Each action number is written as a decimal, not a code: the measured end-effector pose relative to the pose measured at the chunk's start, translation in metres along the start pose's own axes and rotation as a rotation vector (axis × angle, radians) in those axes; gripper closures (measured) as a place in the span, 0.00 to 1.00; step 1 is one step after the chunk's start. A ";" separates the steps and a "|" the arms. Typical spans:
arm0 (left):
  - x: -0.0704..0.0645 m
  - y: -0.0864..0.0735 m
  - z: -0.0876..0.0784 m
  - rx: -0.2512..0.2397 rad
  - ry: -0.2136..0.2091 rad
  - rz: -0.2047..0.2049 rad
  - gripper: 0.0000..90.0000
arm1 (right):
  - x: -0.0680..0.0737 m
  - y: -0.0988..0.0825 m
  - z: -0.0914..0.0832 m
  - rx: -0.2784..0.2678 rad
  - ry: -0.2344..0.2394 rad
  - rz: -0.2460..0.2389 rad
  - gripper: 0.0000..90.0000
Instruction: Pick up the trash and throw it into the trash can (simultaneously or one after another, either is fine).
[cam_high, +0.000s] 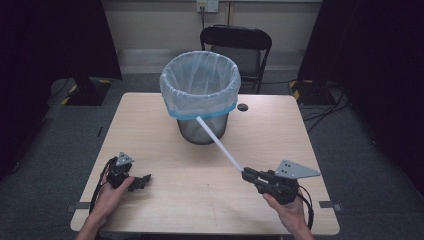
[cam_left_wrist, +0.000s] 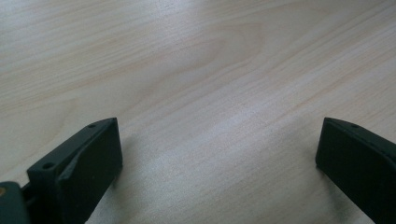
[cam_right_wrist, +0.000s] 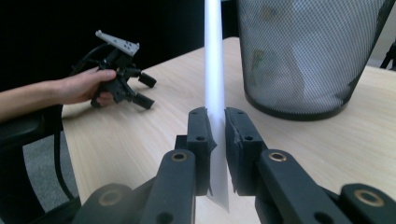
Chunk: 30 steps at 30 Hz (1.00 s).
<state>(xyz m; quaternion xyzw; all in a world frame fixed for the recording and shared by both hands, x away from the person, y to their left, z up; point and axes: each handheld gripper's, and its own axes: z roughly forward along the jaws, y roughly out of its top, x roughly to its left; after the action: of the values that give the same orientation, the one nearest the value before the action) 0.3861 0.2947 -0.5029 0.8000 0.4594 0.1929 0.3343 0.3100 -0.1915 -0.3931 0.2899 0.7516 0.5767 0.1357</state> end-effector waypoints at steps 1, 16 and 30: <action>0.000 0.000 0.000 0.000 0.000 0.000 0.00 | 0.000 0.002 0.000 -0.004 0.000 0.001 0.90; 0.000 0.000 0.000 0.000 0.000 0.000 0.00 | -0.009 0.033 0.012 -0.078 0.013 -0.017 0.90; 0.000 0.000 0.000 0.000 0.001 0.000 0.00 | -0.021 0.076 0.024 -0.150 0.026 -0.044 0.90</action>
<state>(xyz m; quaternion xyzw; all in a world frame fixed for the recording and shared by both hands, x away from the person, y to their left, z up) 0.3860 0.2947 -0.5029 0.7999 0.4595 0.1931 0.3342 0.3607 -0.1720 -0.3312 0.2552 0.7142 0.6318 0.1599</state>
